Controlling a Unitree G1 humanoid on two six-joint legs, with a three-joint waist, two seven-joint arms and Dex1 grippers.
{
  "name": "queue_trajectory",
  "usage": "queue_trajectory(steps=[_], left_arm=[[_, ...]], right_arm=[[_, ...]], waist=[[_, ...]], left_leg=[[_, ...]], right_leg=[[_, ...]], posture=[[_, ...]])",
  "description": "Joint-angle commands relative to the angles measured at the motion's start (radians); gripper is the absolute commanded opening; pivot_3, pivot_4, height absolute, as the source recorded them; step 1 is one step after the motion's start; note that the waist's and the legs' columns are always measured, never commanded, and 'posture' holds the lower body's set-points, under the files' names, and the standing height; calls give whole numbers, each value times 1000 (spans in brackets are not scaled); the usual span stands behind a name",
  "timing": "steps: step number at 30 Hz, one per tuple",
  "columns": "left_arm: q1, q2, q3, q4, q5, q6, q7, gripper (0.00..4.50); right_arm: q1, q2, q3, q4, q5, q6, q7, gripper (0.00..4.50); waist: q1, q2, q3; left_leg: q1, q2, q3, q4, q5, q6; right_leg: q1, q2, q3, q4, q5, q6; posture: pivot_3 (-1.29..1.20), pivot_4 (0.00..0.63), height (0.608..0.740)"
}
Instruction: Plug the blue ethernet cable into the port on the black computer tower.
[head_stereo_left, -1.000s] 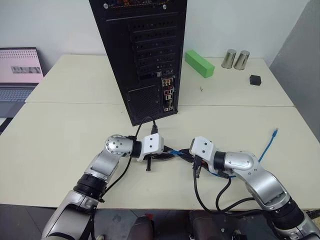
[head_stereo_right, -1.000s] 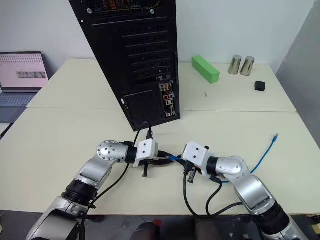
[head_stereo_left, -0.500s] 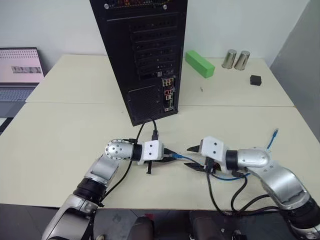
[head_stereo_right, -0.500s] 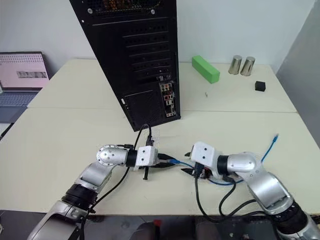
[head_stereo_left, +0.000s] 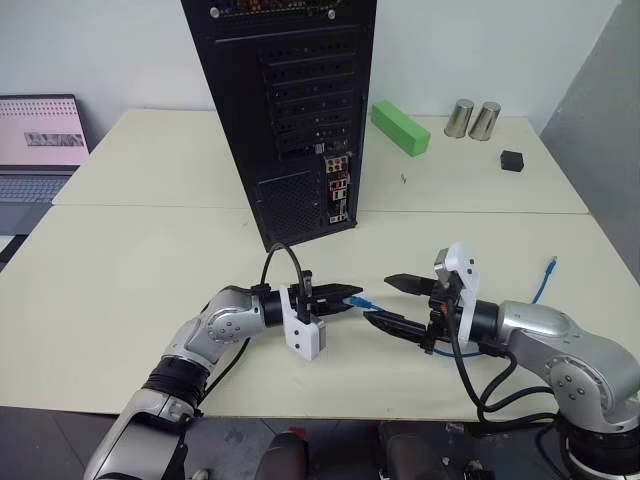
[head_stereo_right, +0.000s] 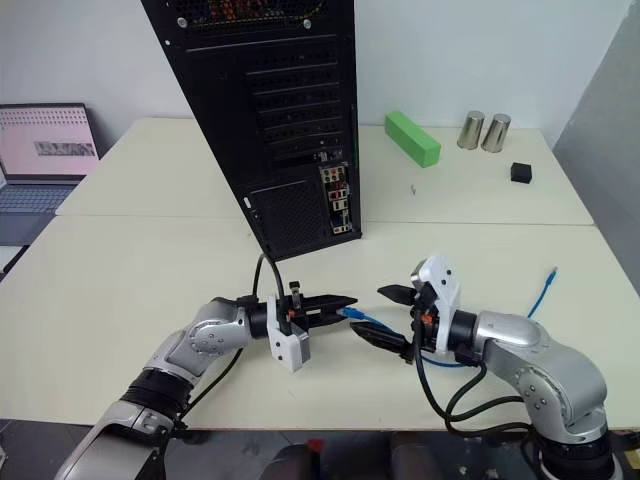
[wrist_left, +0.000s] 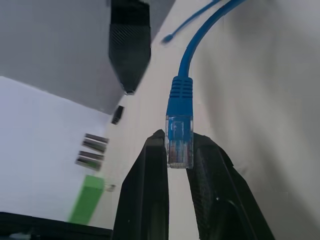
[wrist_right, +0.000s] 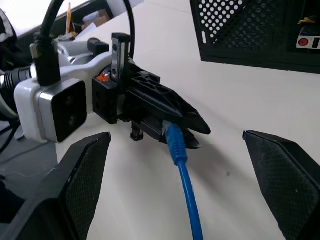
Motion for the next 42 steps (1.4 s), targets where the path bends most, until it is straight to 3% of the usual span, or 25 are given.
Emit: queue_trajectory(steps=[1,11,14,19,22,23,31,42], left_arm=[[-31,-3,23,11,60,-27,107,291],[-53,24,-1,26,113,-25,217,291],[-54,30,-7,22,117,-25,229,291],[-53,36,-13,11,120,-22,241,291],[-55,37,-13,10,121,-21,244,291],[-56,37,-13,10,122,-20,245,291],[-62,36,-15,11,127,-16,260,289],[-70,30,-16,18,158,-6,300,289]], right_arm=[[-12,32,16,5,36,1,-38,4500],[-21,56,61,40,44,-28,-69,4500],[-32,66,70,54,41,-38,-77,3975],[-42,76,80,69,38,-51,-88,2689],[-48,78,90,78,34,-58,-91,2184],[-50,78,93,81,33,-60,-92,1808],[-60,79,104,94,34,-68,-101,98],[-65,76,90,104,49,-64,-112,1]], waist=[[0,0,0],[-1,0,0],[-1,0,0],[-1,0,0],[-1,0,0],[-2,0,0],[-1,0,0],[-1,0,0]], left_leg=[[0,0,0,0,0,0],[0,0,0,0,0,0],[0,0,0,0,0,0],[0,0,0,0,0,0],[0,0,0,0,0,0],[0,0,0,0,0,0],[0,0,0,0,0,0],[0,0,0,0,0,0]], right_leg=[[0,0,0,0,0,0],[0,0,-1,0,0,0],[0,0,-1,0,0,0],[0,0,-1,0,0,0],[0,0,-1,0,0,0],[0,0,-1,0,0,0],[0,0,-1,0,0,0],[0,0,-1,0,0,0]], posture=[[0,150,740],[0,150,740],[0,150,740],[0,150,740],[0,150,740],[0,150,740],[0,150,740],[0,150,740]])
